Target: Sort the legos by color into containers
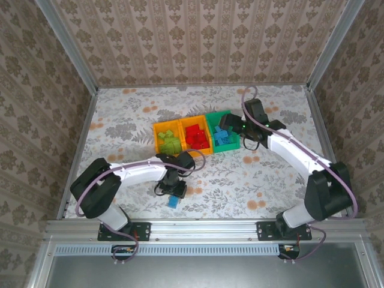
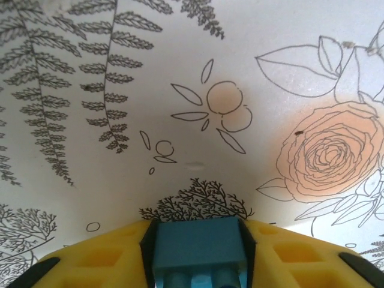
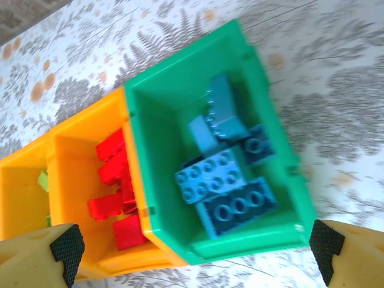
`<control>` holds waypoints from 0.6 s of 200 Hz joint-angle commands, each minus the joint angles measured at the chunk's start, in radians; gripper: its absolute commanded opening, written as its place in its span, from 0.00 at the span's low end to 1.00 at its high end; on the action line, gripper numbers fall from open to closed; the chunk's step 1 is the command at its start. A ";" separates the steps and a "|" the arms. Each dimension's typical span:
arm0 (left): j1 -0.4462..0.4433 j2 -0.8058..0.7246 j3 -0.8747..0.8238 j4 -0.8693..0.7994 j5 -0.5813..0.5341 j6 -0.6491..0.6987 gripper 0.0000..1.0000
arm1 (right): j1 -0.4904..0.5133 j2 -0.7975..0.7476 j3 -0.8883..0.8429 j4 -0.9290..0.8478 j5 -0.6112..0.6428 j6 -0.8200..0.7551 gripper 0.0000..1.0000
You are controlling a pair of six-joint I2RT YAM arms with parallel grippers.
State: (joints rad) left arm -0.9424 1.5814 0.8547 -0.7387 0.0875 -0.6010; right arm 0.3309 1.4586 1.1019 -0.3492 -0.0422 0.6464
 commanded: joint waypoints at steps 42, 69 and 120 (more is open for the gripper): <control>-0.007 0.110 0.160 0.021 0.007 0.048 0.30 | -0.117 -0.204 -0.163 -0.067 0.068 -0.038 1.00; 0.010 0.167 0.306 0.023 0.019 0.096 0.30 | -0.144 -0.254 -0.225 -0.088 0.081 -0.045 1.00; 0.090 0.287 0.588 0.084 0.134 0.132 0.30 | -0.170 -0.340 -0.337 -0.126 0.089 -0.050 1.00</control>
State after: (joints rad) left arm -0.8989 1.8191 1.3308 -0.6895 0.1448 -0.5102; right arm 0.1734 1.1648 0.8074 -0.4229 0.0189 0.6132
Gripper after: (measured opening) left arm 0.326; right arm 0.995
